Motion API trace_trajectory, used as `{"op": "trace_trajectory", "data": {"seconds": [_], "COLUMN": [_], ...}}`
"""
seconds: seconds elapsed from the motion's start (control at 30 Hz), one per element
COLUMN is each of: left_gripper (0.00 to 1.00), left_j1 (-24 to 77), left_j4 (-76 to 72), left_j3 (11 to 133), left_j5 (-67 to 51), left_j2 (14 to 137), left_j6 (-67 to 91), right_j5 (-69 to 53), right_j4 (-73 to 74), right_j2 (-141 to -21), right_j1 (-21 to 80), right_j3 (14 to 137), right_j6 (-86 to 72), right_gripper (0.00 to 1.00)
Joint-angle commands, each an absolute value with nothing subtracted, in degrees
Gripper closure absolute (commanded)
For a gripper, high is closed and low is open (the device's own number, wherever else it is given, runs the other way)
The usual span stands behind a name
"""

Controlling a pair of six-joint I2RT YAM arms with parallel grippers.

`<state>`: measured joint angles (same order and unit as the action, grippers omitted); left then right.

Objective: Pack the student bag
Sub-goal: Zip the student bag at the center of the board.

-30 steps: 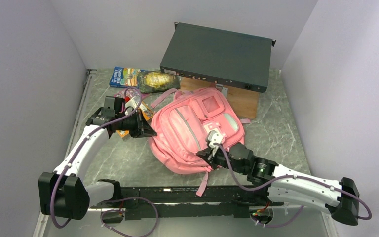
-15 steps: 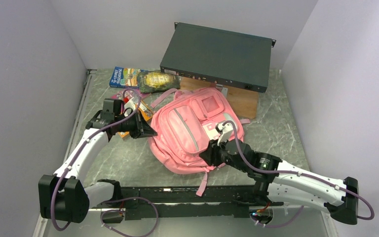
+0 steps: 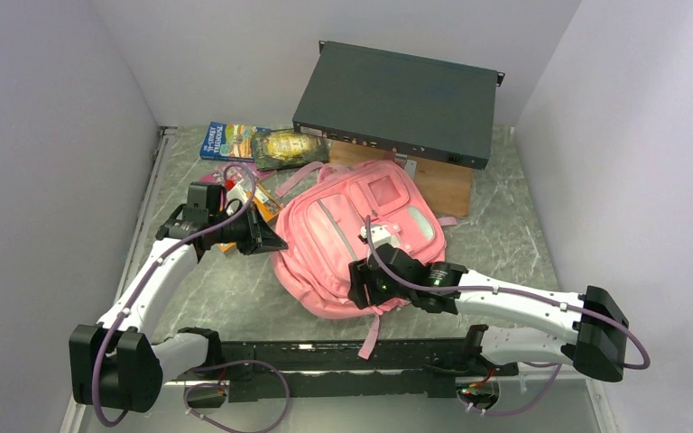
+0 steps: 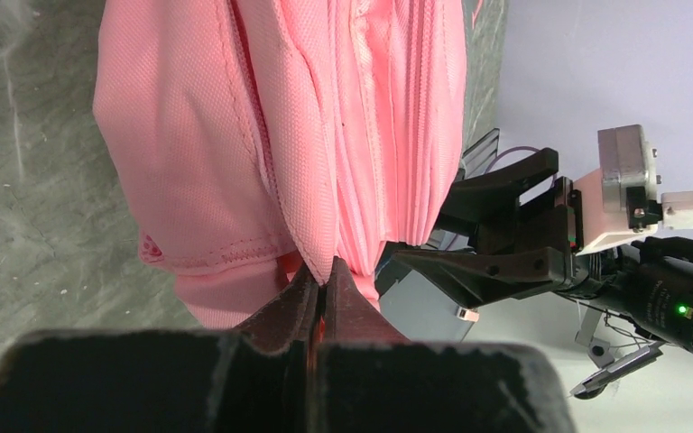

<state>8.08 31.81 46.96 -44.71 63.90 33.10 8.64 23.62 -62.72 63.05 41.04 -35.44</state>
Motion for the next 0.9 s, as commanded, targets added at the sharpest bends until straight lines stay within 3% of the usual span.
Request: {"op": "trace_trajectory", "data": {"seconds": [0.0, 0.1, 0.2, 0.33, 0.63, 0.7, 0.8, 0.87], "left_gripper": [1.0, 1.0, 1.0, 1.0, 1.0, 1.0, 1.0, 1.0], "left_j1": [7.9, 7.9, 7.9, 7.9, 7.8, 7.8, 7.9, 8.0], "left_j4": [26.5, 27.2, 27.7, 28.0, 31.5, 31.2, 28.8, 26.6], "left_j3": [47.1, 47.1, 47.0, 47.0, 49.4, 49.0, 46.3, 44.1], "left_j5": [-48.5, -48.0, -48.1, -47.8, -43.9, -44.2, -46.1, -47.6], "left_j2": [62.2, 62.4, 62.9, 63.1, 64.2, 64.4, 64.3, 64.3], "left_j6": [34.2, 33.3, 32.4, 31.9, 28.6, 28.7, 30.0, 30.9], "right_j5": [13.1, 18.2, 20.1, 19.1, 22.3, 22.2, 19.3, 15.8], "right_j4": [18.9, 20.9, 21.1, 21.1, 34.0, 34.1, 31.8, 29.7], "right_j2": [-63.7, -65.9, -66.8, -67.3, -66.3, -64.0, -60.2, -58.1], "right_j1": [63.0, 63.0, 62.9, 62.9, 54.1, 53.9, 53.9, 53.9], "right_j3": [42.3, 43.2, 42.6, 42.2, 38.5, 37.6, 37.9, 38.4], "right_j6": [-35.2, -37.3, -37.7, -37.8, -48.9, -48.4, -44.0, -39.9], "right_gripper": [0.43, 0.65, 0.76, 1.0, 1.0, 0.88, 0.57, 0.49]}}
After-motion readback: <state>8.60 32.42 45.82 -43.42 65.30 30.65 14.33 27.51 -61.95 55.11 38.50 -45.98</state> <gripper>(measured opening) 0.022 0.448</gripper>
